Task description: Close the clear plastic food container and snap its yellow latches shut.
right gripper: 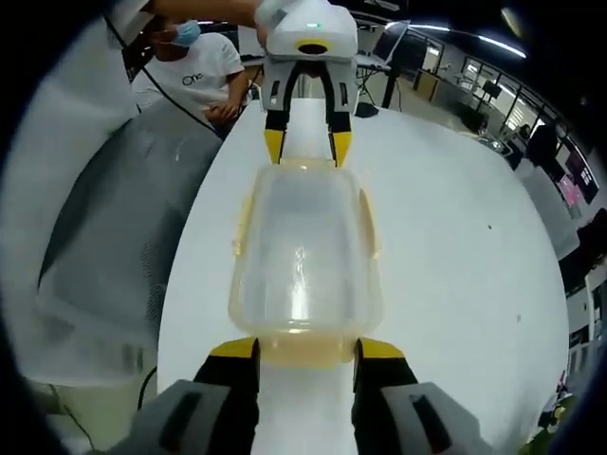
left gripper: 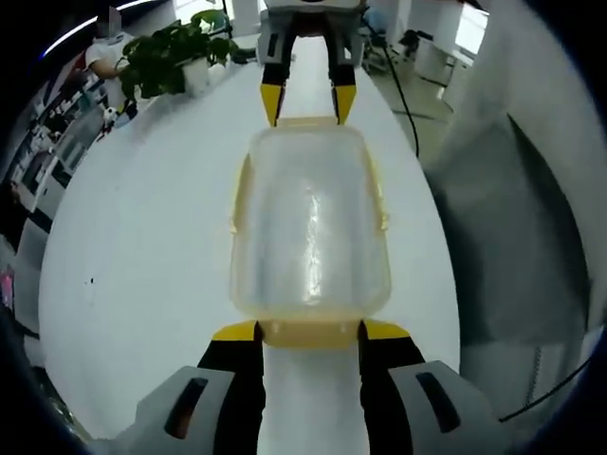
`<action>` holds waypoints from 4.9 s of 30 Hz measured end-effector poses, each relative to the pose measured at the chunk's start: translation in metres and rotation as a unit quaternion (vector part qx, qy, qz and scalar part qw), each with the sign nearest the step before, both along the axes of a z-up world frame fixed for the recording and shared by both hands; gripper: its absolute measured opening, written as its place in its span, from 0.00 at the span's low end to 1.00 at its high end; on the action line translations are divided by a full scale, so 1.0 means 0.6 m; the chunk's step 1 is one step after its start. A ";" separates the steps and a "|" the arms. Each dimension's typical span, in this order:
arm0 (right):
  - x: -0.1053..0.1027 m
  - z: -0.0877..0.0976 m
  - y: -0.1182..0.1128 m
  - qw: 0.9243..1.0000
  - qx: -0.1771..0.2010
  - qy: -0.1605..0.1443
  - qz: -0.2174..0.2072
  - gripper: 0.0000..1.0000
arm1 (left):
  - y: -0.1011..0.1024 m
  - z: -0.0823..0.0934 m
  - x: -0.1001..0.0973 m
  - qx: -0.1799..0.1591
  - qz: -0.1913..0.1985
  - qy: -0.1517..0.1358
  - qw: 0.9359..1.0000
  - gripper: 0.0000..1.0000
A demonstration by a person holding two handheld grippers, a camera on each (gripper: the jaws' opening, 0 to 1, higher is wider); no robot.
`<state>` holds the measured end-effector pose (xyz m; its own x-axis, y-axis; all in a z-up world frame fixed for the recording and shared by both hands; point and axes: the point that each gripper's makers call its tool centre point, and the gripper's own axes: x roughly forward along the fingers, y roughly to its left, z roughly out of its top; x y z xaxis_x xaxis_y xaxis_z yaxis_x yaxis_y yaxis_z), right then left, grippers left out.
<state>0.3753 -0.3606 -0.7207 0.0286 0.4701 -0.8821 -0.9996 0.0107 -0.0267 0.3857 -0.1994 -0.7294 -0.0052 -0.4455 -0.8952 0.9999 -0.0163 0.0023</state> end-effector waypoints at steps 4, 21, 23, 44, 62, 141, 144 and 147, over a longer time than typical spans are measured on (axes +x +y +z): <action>-0.001 -0.010 -0.004 1.000 0.001 0.003 0.000 0.36 | -0.004 -0.007 0.000 0.005 0.000 0.007 1.000 0.36; 0.001 -0.036 0.000 1.000 -0.005 0.010 -0.001 0.36 | 0.001 -0.020 0.003 0.007 -0.007 0.003 1.000 0.37; 0.002 -0.036 0.000 1.000 -0.009 0.005 -0.001 0.36 | 0.000 -0.020 0.002 0.007 -0.007 0.002 1.000 0.37; -0.001 -0.040 0.000 1.000 -0.017 -0.013 -0.005 0.37 | 0.004 -0.024 0.003 0.006 -0.011 -0.013 1.000 0.38; -0.002 -0.019 -0.018 0.998 0.013 0.021 -0.062 0.35 | 0.027 -0.015 0.002 -0.019 0.060 0.017 0.998 0.45; 0.008 -0.024 0.025 0.920 0.036 0.129 -0.369 0.28 | -0.022 -0.024 -0.004 -0.113 0.448 0.223 0.858 0.32; 0.008 -0.026 0.025 0.916 0.037 0.140 -0.373 0.27 | -0.020 -0.020 -0.004 -0.114 0.448 0.223 0.858 0.32; 0.007 -0.028 0.024 0.910 0.046 0.158 -0.382 0.27 | -0.021 -0.022 -0.002 -0.115 0.448 0.221 0.859 0.31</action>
<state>0.3793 -0.3461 -0.7376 0.1296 0.4920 -0.8609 -0.6576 0.6925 0.2967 0.3844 -0.2123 -0.7427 0.1157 -0.6132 -0.7814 0.5157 0.7094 -0.4804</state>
